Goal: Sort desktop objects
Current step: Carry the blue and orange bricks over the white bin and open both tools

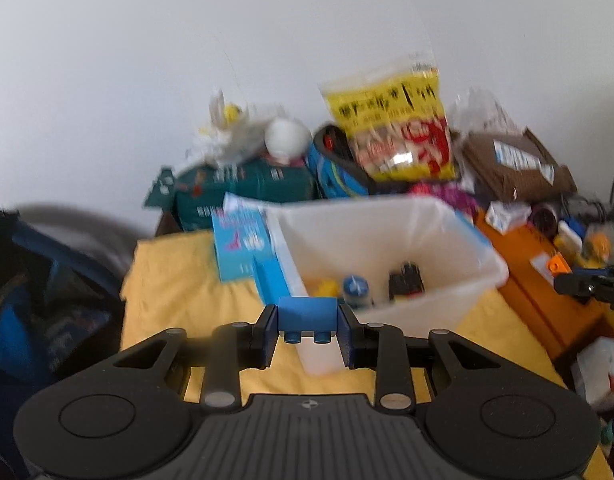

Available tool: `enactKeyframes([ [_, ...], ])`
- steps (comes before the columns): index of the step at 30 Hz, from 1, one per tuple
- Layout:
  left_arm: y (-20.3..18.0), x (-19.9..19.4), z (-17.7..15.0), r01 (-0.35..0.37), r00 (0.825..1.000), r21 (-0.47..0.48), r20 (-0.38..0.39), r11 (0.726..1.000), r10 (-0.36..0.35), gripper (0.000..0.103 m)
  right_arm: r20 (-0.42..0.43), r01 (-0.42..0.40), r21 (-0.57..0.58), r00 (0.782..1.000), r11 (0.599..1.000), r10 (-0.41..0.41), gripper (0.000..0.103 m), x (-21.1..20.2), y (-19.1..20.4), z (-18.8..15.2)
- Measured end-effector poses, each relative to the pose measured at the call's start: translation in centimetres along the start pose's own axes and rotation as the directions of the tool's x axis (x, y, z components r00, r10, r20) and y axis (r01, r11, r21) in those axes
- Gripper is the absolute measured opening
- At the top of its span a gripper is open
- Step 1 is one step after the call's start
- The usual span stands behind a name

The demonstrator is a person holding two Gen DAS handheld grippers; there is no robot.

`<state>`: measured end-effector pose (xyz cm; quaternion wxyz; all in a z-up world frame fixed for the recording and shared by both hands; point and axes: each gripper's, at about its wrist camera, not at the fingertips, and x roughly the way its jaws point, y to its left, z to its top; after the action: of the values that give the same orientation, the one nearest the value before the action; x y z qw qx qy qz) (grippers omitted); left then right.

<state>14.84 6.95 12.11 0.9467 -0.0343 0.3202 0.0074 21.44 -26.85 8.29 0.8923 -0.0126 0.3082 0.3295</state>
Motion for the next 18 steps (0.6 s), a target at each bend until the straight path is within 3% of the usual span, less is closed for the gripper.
enactKeyframes([
  [6, -0.3, -0.6, 3.6, 0.025, 0.999, 0.007, 0.043, 1.0, -0.025, 0.034, 0.037, 0.002, -0.021, 0.999, 1.0, -0.002, 0.027, -0.5, 0.0, 3.3],
  [13, -1.3, -0.9, 8.0, 0.033, 0.996, 0.055, 0.08, 0.998, -0.037, 0.034, 0.017, -0.014, -0.045, 1.0, 0.999, 0.015, 0.027, -0.2, 0.2, 7.0],
  [18, -1.9, 0.0, 10.7, 0.061, 0.996, 0.065, 0.062, 0.996, -0.065, 0.034, 0.001, -0.027, -0.066, 1.0, 0.997, 0.027, 0.027, 0.5, 0.6, 9.4],
])
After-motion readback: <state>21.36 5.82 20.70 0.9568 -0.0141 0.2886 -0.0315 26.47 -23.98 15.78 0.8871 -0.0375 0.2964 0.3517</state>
